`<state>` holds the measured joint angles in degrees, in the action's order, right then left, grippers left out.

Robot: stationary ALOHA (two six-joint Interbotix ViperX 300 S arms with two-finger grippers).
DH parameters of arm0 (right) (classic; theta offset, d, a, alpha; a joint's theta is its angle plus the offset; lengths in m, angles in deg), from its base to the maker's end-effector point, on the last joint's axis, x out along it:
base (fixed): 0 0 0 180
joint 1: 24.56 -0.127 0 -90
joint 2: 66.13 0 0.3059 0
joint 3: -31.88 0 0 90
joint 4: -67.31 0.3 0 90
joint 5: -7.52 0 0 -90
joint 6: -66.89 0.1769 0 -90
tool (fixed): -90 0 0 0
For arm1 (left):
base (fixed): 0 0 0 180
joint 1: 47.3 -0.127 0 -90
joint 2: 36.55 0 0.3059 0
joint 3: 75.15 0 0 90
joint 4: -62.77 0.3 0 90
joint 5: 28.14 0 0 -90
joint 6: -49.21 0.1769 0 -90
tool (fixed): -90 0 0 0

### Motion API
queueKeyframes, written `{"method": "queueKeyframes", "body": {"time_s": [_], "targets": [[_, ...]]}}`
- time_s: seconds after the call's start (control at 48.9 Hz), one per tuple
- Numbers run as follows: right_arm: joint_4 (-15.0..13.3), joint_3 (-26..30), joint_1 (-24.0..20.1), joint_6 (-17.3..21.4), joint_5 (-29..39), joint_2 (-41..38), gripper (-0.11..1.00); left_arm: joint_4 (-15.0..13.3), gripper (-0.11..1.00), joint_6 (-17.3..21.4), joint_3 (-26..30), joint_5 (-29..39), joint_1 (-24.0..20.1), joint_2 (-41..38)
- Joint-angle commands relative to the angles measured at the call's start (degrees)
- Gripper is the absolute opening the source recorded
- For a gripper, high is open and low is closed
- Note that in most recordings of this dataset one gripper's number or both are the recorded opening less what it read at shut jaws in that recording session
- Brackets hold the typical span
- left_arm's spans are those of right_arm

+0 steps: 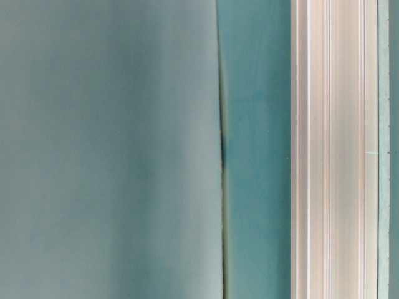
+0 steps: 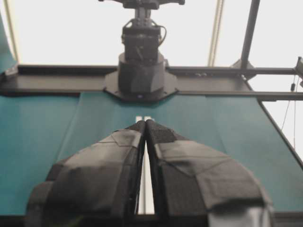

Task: Lift the metal rail with both hands.
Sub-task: 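Move both grippers down over the two ends of the silver rail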

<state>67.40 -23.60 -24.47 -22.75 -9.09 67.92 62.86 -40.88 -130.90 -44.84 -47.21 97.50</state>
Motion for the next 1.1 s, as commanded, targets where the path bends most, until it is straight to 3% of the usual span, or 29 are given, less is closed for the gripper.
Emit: {"method": "queueKeyframes", "body": {"time_s": [0.0,0.082,0.143,0.655,0.818,1.084], "targets": [[0.97,1.76,0.97,0.70,-0.18,-1.14,0.10,0.26,0.14,-2.11,4.92,0.70,-1.32,-2.55],[6.06,4.31,1.23,1.41,5.01,-2.55,0.03,0.70,0.11,-3.25,7.47,4.31,-2.11,-3.87],[7.29,6.77,2.02,1.67,10.63,-3.87,-0.01,0.70,0.02,-3.60,9.23,8.53,-2.29,-4.83],[7.29,22.59,3.52,9.40,46.49,-17.67,-0.01,0.79,-0.01,-3.52,27.86,47.02,-0.79,-18.98],[6.42,29.27,3.52,9.40,57.83,-25.40,-0.01,1.05,-0.01,-2.81,34.28,59.41,-0.70,-26.28],[3.52,39.38,2.37,7.38,71.37,-37.97,-0.01,1.14,-0.01,1.67,40.87,69.61,-0.97,-34.45]]}}
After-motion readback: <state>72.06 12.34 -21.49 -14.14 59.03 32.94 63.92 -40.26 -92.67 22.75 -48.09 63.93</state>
